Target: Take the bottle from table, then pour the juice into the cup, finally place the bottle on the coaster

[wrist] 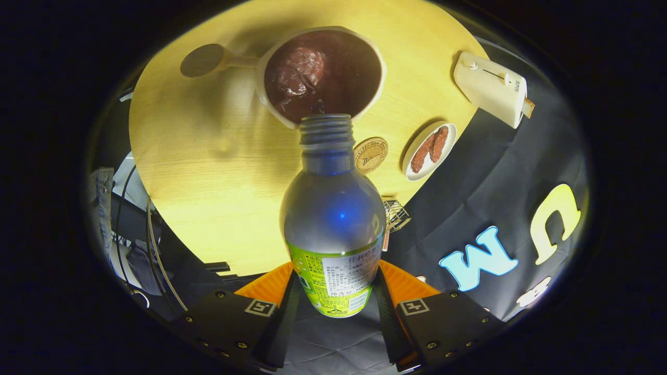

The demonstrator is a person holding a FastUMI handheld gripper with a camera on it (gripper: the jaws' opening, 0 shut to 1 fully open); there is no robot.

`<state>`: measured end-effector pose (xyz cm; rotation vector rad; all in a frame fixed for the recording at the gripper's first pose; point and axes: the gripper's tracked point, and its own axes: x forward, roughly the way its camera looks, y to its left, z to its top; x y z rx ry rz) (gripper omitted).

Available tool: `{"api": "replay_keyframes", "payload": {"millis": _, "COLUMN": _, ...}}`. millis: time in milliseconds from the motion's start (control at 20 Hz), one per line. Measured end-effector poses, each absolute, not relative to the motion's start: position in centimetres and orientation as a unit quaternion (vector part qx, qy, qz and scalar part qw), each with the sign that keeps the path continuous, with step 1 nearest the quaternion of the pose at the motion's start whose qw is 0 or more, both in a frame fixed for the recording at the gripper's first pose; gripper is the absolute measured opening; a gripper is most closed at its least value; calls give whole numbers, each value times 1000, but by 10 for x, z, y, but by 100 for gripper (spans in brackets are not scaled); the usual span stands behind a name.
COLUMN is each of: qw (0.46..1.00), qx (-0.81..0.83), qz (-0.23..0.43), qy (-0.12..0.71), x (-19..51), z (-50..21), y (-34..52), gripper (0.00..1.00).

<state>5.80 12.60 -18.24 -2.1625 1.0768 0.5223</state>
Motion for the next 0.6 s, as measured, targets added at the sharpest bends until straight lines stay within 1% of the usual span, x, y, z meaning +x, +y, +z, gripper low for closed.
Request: {"api": "replay_keyframes", "payload": {"millis": 600, "qw": 291, "qx": -851, "qz": 192, "qy": 393, "x": 69, "z": -170, "y": 139, "gripper": 71}}
